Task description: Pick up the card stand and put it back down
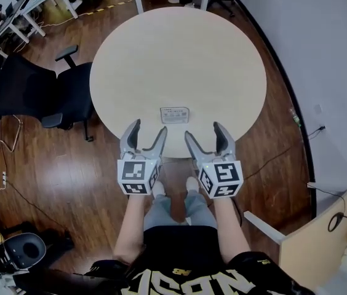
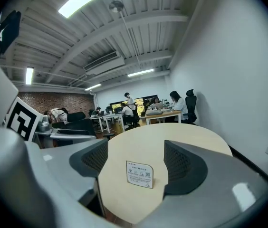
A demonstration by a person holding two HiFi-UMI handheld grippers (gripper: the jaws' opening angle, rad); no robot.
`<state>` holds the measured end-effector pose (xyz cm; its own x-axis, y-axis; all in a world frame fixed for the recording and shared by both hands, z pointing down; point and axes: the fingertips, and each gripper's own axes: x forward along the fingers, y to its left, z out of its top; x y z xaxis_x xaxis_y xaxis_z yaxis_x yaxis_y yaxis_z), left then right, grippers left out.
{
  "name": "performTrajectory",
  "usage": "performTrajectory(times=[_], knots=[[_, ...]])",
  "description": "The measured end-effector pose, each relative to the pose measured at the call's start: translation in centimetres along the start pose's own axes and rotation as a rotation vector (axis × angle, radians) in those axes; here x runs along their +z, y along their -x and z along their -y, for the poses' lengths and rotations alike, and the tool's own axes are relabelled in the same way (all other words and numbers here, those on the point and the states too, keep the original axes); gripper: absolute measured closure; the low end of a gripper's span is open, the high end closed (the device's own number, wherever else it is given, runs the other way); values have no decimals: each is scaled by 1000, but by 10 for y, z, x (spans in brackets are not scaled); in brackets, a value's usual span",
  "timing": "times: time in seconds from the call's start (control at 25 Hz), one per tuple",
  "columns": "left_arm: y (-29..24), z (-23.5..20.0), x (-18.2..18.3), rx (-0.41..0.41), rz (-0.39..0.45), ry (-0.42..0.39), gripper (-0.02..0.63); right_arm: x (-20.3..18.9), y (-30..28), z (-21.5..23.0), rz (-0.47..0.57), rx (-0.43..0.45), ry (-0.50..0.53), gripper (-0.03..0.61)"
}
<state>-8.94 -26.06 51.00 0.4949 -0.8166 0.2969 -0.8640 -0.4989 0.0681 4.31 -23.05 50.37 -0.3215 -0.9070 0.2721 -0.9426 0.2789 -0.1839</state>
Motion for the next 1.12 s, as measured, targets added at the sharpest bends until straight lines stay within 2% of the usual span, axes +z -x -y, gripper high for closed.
performTrajectory(times=[0.24, 0.36, 0.48, 0.6, 0.68, 0.72, 0.76, 0.8, 0.96, 1.12], knots=[[-6, 1, -44, -26, -79, 15, 291, -41, -7, -3, -80, 12, -19, 215], [-3, -5, -73, -61, -142, -16, 293, -64, -7, -5, -118, 11, -38, 215], [-3, -25, -98, -109, -196, -27, 293, -83, -12, -4, -151, 0, -64, 215], [-5, -57, -117, -167, -247, -71, 289, -94, -20, -2, -172, -9, -74, 215], [-9, -76, -127, -234, -279, -109, 227, -101, -22, 1, -188, -14, -73, 215], [-11, -82, -132, -284, -298, -122, 173, -105, -23, 2, -199, -16, -72, 215], [-14, -86, -136, -340, -315, -127, 44, -108, -23, 3, -209, -16, -72, 215], [-18, -89, -139, -394, -329, -130, -2, -111, -23, 4, -218, -12, -72, 215], [-40, -104, -143, -518, -319, -136, -2, -117, -20, 4, -232, 12, -59, 241], [-65, -90, -145, -628, -303, -79, -2, -123, -17, 6, -237, 4, -70, 241]])
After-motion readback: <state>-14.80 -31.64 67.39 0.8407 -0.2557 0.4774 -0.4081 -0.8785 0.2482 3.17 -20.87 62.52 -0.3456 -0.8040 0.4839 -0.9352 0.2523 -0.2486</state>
